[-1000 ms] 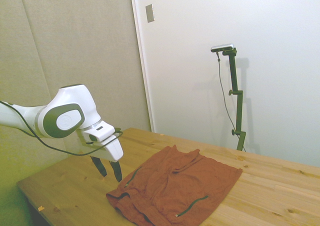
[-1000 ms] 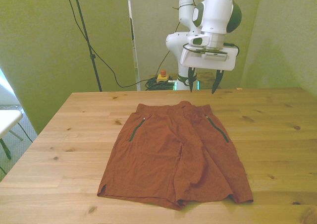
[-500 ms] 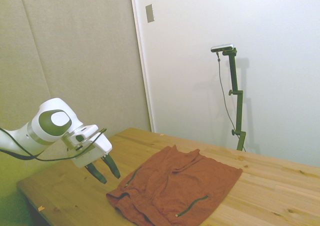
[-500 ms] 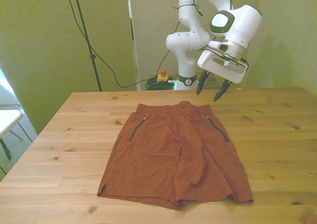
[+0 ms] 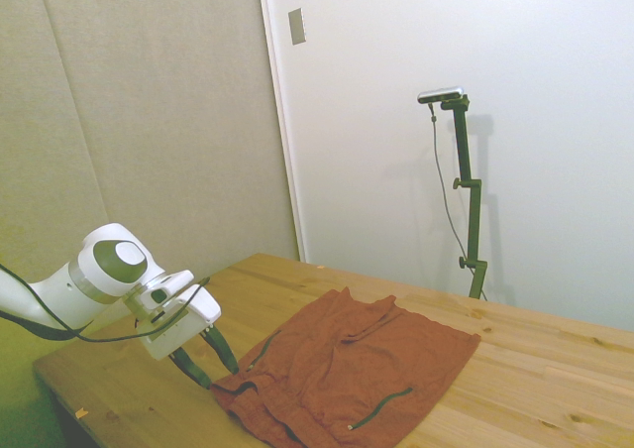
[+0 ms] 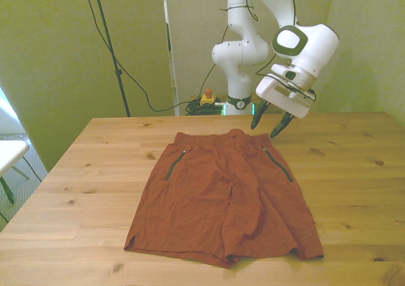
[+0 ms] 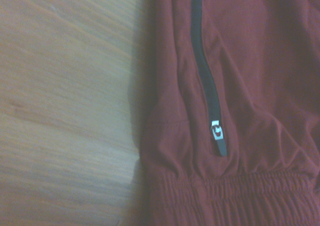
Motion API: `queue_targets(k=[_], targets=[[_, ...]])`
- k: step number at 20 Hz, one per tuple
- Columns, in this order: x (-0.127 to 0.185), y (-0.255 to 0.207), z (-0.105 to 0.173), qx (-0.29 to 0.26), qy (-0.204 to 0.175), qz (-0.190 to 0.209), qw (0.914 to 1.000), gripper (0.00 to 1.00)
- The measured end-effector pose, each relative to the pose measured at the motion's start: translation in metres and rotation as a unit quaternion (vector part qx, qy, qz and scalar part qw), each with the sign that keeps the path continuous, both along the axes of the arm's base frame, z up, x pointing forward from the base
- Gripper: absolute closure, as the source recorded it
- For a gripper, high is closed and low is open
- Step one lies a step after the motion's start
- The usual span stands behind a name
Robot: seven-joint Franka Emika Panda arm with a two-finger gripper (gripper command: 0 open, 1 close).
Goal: Fold the shorts
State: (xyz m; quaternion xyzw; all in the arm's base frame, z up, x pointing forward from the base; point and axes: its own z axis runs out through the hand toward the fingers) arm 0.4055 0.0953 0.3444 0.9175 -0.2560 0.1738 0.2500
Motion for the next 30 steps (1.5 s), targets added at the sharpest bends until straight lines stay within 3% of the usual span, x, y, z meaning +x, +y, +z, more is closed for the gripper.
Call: queue_targets(k=[2,3,30], targets=[[-0.001,-0.004,-0.004,-0.012,0.007,-0.003,0.9999,0.0],[-0.001,-0.004,-0.005,-0.013,0.008,-0.004,0.9999,1.0],[0.014,-0.001,-0.026,-0.002,0.014,0.016,0.9998,1.0]])
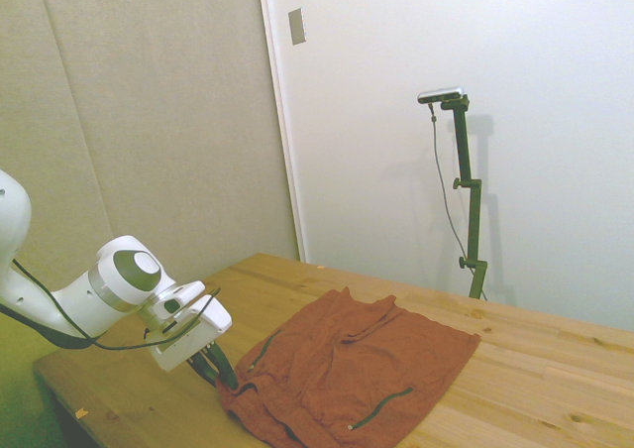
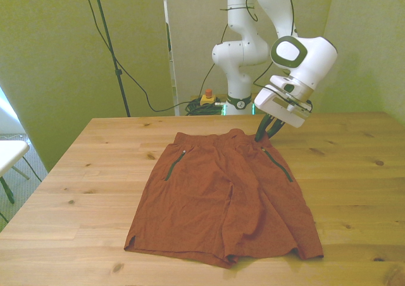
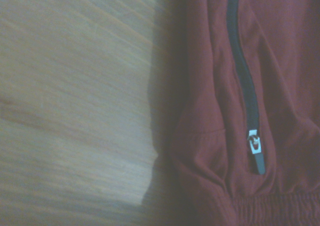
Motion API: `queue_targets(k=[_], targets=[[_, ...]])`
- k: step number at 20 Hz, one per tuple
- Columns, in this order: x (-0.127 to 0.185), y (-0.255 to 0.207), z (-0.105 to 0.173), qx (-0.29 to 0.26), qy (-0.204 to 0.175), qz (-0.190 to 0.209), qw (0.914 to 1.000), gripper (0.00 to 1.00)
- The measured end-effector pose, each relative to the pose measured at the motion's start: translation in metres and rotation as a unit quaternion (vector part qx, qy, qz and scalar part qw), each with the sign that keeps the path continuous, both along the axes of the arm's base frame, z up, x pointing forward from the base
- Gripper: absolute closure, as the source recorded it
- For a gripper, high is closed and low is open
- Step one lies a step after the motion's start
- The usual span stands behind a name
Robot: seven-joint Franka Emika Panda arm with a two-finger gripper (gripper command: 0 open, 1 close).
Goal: Fold the shorts
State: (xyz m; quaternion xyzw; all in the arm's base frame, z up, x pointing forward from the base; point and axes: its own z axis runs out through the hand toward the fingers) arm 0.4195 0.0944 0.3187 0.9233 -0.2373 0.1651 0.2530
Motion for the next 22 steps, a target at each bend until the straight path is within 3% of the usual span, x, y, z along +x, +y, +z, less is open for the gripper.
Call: queue_targets(k=[5,15,19,22], targets=[[-0.003,0.005,0.006,0.014,-0.004,-0.006,0.9999,1.0],[-0.037,0.007,0.064,0.103,-0.016,-0.016,0.9944,1.0],[-0.037,-0.016,0.076,0.174,0.0,-0.046,0.9836,1.0],[-0.031,-0.032,0.094,0.215,-0.008,-0.064,0.9745,1.0]])
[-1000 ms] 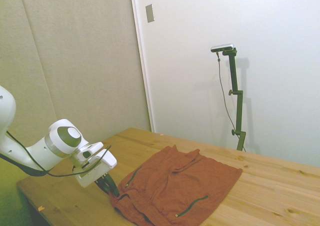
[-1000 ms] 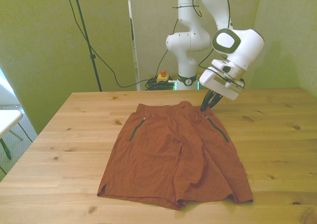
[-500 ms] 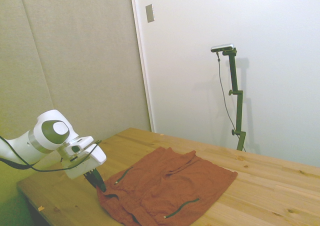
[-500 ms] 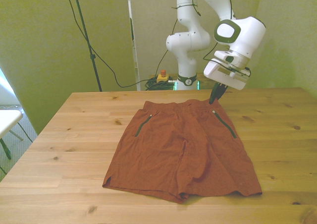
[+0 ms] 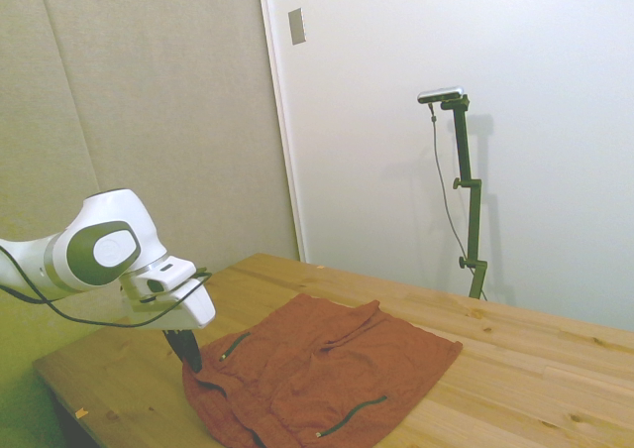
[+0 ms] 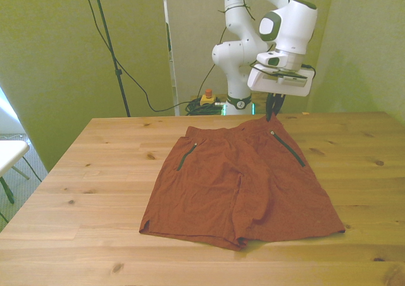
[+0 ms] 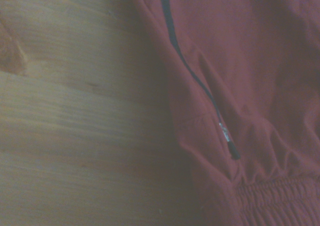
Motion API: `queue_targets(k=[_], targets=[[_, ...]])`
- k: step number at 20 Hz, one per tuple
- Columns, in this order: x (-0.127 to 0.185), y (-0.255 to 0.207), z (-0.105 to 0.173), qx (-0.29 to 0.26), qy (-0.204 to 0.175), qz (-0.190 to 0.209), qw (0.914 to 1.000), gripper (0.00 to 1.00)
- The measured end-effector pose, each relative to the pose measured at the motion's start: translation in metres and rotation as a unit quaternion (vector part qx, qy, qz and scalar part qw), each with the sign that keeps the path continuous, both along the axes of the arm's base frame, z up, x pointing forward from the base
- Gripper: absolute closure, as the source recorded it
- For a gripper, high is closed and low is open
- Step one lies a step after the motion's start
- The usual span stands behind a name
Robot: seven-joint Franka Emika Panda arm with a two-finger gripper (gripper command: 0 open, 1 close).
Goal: Fold the shorts
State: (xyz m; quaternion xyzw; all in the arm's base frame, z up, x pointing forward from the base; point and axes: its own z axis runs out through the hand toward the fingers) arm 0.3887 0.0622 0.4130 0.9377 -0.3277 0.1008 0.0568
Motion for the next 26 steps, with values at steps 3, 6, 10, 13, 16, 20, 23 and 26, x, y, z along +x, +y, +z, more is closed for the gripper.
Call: queue_targets(k=[3,6,10,13,16,20,23,26], targets=[[0.006,-0.011,0.021,0.029,-0.012,-0.017,0.9994,1.0],[0.008,-0.017,0.038,0.057,-0.02,-0.03,0.9978,1.0],[0.003,-0.034,0.067,0.071,-0.032,-0.047,0.9958,1.0],[-0.006,-0.053,0.085,0.086,-0.043,-0.061,0.9934,1.0],[-0.016,-0.082,0.098,0.094,-0.052,-0.079,0.9911,1.0],[-0.028,-0.136,0.093,0.111,-0.053,-0.113,0.9859,1.0],[-0.04,-0.17,0.076,0.129,-0.045,-0.136,0.9813,1.0],[-0.051,-0.191,0.057,0.139,-0.034,-0.153,0.9777,1.0]])
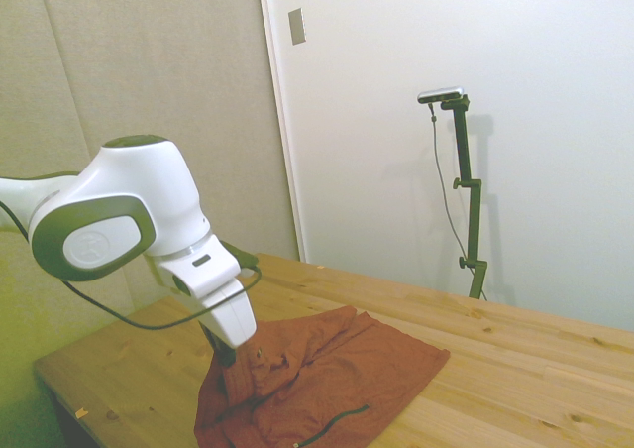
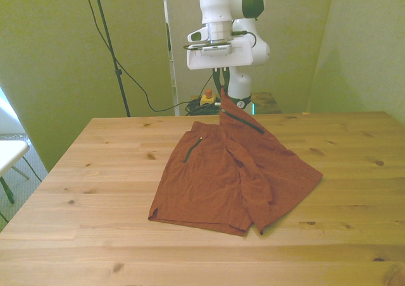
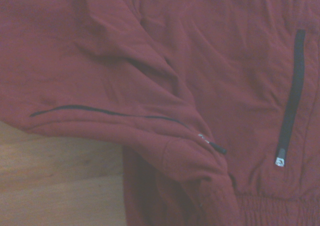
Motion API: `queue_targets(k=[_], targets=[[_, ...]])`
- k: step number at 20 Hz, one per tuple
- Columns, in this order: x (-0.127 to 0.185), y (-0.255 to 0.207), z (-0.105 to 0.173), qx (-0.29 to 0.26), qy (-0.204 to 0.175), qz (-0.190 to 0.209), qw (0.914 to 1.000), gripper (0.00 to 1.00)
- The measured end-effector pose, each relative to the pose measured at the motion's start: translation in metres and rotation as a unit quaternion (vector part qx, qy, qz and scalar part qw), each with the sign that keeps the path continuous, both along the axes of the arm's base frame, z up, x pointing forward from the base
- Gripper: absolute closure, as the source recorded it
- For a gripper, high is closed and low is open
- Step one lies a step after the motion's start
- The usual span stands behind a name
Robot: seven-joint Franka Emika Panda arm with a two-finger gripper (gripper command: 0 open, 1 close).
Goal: Fold the shorts
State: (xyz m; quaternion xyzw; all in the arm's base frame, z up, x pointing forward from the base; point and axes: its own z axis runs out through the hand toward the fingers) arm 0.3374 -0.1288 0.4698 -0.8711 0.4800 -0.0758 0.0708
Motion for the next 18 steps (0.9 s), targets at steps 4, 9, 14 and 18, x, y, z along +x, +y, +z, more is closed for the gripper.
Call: queue_targets(k=[4,9,14,18], targets=[[-0.014,-0.026,-0.03,0.012,0.01,-0.025,0.9996,1.0],[-0.011,-0.052,-0.063,0.016,0.021,-0.052,0.9983,0.0],[0.007,-0.066,-0.087,0.027,0.037,-0.06,0.9971,0.0],[0.017,-0.069,-0.093,0.026,0.047,-0.06,0.9968,0.0]])
